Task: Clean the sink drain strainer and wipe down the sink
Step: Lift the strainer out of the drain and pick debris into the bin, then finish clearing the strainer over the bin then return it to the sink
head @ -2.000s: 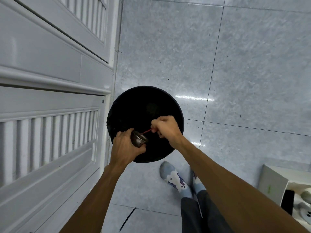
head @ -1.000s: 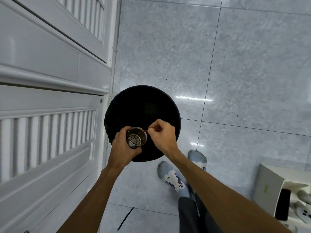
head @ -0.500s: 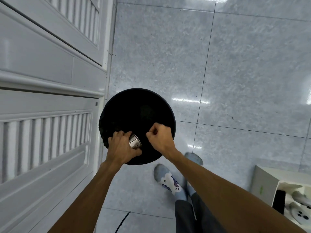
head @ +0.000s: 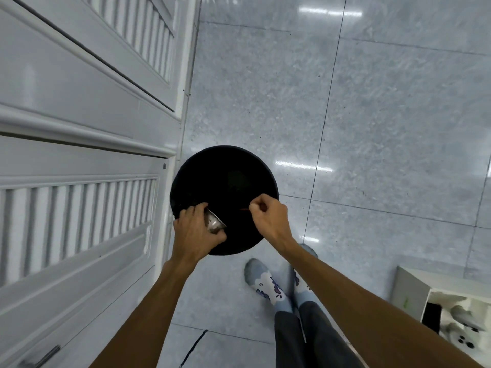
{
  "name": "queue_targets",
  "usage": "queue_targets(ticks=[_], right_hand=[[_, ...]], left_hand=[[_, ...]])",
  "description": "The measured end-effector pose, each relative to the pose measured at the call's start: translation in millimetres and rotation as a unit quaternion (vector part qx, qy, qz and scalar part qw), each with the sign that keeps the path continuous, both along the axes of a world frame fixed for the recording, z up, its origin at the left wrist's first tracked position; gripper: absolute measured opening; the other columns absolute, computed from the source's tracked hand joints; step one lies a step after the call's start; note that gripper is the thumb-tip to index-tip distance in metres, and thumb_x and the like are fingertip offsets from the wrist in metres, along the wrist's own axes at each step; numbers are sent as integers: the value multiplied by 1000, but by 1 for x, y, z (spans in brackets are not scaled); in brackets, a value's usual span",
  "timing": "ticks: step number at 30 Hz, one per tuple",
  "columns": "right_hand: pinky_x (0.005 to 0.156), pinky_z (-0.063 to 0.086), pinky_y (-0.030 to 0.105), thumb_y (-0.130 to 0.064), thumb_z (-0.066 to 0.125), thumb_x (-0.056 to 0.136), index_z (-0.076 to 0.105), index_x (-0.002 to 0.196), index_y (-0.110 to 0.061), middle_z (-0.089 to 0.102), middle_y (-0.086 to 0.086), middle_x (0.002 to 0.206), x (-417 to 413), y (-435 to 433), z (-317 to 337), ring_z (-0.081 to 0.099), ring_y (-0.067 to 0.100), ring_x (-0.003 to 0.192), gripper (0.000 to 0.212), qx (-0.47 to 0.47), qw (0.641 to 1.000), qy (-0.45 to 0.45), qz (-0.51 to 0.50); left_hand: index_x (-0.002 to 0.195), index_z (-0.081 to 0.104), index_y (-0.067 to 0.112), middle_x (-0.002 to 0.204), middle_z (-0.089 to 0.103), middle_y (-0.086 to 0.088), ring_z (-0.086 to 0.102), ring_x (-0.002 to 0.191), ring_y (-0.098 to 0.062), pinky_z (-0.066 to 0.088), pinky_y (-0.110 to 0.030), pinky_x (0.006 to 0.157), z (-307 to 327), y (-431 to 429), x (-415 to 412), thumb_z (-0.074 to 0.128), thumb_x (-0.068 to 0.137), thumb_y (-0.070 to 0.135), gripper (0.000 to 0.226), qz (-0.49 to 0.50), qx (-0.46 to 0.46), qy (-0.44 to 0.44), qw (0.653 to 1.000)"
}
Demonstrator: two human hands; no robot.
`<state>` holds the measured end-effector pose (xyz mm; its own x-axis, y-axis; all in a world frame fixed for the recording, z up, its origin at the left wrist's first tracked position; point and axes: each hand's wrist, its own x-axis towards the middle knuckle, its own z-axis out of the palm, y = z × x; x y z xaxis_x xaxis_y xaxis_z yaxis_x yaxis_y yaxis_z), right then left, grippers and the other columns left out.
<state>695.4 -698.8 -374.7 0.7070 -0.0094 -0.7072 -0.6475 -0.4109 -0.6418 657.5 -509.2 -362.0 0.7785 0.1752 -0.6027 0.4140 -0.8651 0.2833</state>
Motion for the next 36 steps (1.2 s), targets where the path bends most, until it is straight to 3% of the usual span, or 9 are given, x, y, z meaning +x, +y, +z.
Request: queue_targets(ticks=[5,11,15,19,22,24,28,33,36], right_hand=[[57,45,10,-18,54,91,72,87,-24,69,-11,74,3,-12,86,64,2,67,20,12,999,-27,43],[55,45,10,-17,57,92,68,85,-29,67,-14,73,25,-18,279,63,-1,69,18,11,985,-120,120],[58,42,16,-16,57,94,62,84,-28,66,-11,75,29,-16,416,60,4,67,16,15,963,-209,168],[68,45,15,-14,56,95,63,91,-31,69,-15,84,12,-3,529,64,2,79,19,36,932,-285,222],[69,49,23,-14,54,95,65,92,-32,70,-14,82,-3,27,600,67,7,75,22,73,916,-295,262],[65,51,23,-15,52,96,66,93,-31,70,-13,80,-17,54,636,68,10,71,21,103,895,-311,302],[60,47,11,-13,49,99,67,100,-25,72,-8,88,-64,125,687,68,7,69,21,174,846,-342,371],[59,49,14,-6,51,98,69,106,-14,70,6,92,-148,218,716,68,22,71,21,221,786,-356,454],[67,56,35,-6,53,97,66,103,-11,66,4,87,-205,264,720,65,24,73,14,244,737,-390,495]], left_hand=[[134,52,15,122,60,-6,52,115,-26,43,-47,101,94,-2,-2,84,63,40,81,57,-36,-58,996],[129,57,15,115,64,-3,58,108,-24,49,-48,93,283,-7,9,80,61,44,78,102,-74,-152,980],[131,54,17,116,62,-1,55,108,-22,46,-45,96,414,-14,-2,77,58,44,81,151,-77,-262,950],[131,49,29,117,55,15,51,110,-9,42,-35,99,523,1,-46,78,61,44,77,219,-83,-360,903],[131,52,23,120,56,14,52,111,-11,42,-37,101,597,34,-94,77,63,42,75,253,-39,-422,870],[131,54,17,122,58,9,53,113,-14,41,-40,102,633,63,-138,76,65,41,74,277,2,-443,853],[131,54,14,123,59,3,54,115,-21,42,-44,103,685,114,-246,76,65,42,75,349,70,-459,814],[132,51,23,117,52,12,48,110,-11,40,-30,97,707,149,-368,77,63,46,78,433,127,-469,759],[135,50,24,121,54,7,50,113,-12,43,-30,100,709,162,-428,74,61,51,82,474,123,-461,740]])
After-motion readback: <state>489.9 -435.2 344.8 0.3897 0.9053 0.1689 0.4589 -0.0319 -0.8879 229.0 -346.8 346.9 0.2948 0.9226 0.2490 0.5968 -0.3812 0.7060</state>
